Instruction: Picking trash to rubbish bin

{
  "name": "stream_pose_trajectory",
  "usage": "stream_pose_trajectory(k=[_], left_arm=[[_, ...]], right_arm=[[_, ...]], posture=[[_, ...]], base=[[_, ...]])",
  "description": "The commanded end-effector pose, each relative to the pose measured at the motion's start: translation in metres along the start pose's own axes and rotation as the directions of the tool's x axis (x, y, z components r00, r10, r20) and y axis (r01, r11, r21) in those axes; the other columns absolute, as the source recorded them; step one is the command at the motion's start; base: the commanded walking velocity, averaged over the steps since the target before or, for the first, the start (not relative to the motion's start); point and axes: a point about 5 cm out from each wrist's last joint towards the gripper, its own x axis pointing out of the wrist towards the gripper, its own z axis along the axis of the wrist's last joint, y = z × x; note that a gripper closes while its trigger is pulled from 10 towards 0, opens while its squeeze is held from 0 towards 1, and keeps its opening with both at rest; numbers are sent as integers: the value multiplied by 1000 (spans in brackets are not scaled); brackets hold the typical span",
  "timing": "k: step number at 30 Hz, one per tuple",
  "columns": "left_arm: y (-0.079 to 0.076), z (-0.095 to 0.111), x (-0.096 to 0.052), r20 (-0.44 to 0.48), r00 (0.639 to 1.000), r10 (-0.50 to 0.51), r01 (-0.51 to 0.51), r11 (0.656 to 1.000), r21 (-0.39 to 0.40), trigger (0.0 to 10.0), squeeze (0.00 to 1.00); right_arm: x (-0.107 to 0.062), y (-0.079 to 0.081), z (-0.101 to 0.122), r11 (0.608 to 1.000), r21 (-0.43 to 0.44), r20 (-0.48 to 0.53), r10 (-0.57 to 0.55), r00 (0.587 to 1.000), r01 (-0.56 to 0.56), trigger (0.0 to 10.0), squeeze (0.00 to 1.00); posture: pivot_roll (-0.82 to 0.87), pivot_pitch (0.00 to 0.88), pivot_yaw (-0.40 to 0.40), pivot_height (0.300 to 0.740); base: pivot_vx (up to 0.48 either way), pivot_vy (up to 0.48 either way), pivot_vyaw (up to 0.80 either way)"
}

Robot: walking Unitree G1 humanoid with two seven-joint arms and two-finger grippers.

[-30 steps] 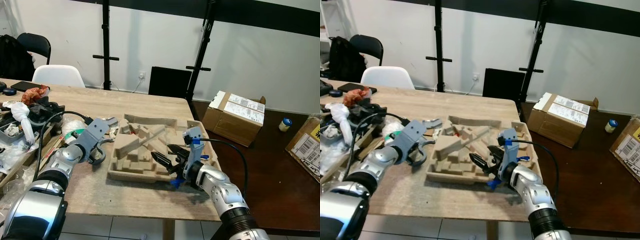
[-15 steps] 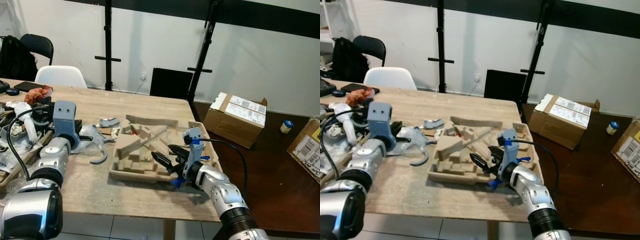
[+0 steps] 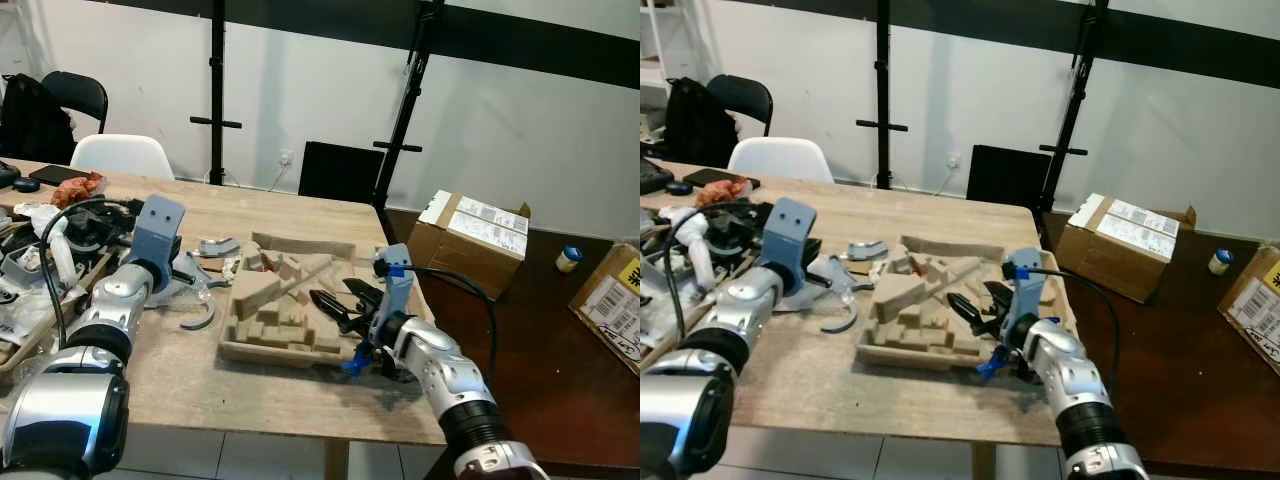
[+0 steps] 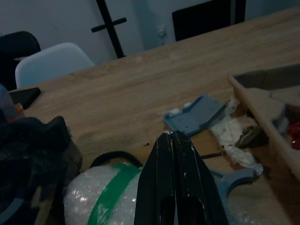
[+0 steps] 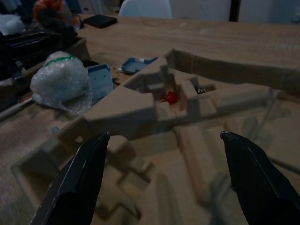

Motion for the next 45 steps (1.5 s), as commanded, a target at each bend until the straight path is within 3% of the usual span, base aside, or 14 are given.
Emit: stream_pose_trajectory(k=[1,7,11,15,21,27,29,33,34,35,37,40,43,45], left_arm=[[6,-5,-3,-27,999,18,-17,999,36,10000,0],[5,-7,-3,-57,998,8,-4,998,66,10000,0],[-5,-6,0,-82,995,-55,64,991,114,10000,0],[-8,-3,1,-80,991,-105,119,975,189,10000,0],[-11,5,3,-68,985,-159,172,944,281,10000,0],[-14,-2,0,-99,976,-192,213,925,313,10000,0],[-11,-7,0,-124,981,-150,178,949,260,10000,0],[-1,-15,-1,-161,987,-27,37,997,61,10000,0],[-1,-16,-1,-148,989,-7,5,1000,-13,10000,988],[-1,-16,-1,-148,989,-7,5,1000,-13,10000,988],[-3,-22,-3,-130,990,59,-82,980,-180,10000,1000],[-2,-27,-5,-136,984,113,-136,974,-181,10000,1000],[-5,-30,-6,-100,986,132,-155,949,-274,10000,1000],[-7,-30,-6,-90,987,135,-155,947,-280,10000,1000]], right_arm=[[1,-2,-4,999,27,3,-29,1000,29,10000,0],[2,-7,-2,997,45,18,-66,998,65,10000,0],[-11,-16,-5,994,17,14,-105,994,105,10000,0],[-23,-23,-18,982,-111,-88,-161,983,151,10000,0],[-24,-19,-16,990,-96,-76,-111,991,104,10000,0],[-24,-15,-14,994,-80,-57,-81,995,76,10000,0],[-22,-14,-11,994,-68,-47,-84,995,80,10000,0],[-21,-13,-7,995,-62,-31,-81,996,79,10000,0],[-21,-12,-6,995,-61,-28,-80,996,78,10000,0],[-21,-12,-6,995,-61,-28,-80,996,78,10000,0],[-22,-11,-5,996,-59,-21,-75,997,73,10000,0],[-22,-9,-5,996,-60,-20,-73,997,71,10000,0],[-23,-8,-5,996,-53,-15,-71,997,70,10000,0],[-23,-8,-5,996,-52,-14,-71,997,70,10000,0]], posture=[[117,0,-109,740],[127,1,-85,740],[108,17,-43,740],[96,24,-23,740],[94,37,-30,740],[96,57,-34,740],[93,67,-35,740],[87,77,-36,740],[82,82,-40,740],[82,82,-40,740],[77,83,-42,740],[74,82,-44,740],[64,85,-46,740],[64,85,-46,740]], base=[[0,0,0],[0,0,0],[0,0,0],[0,0,0],[0,0,0],[0,0,0],[0,0,0],[0,0,0],[0,0,0],[0,0,0],[0,0,0],[0,0,0],[0,0,0],[0,0,0]])
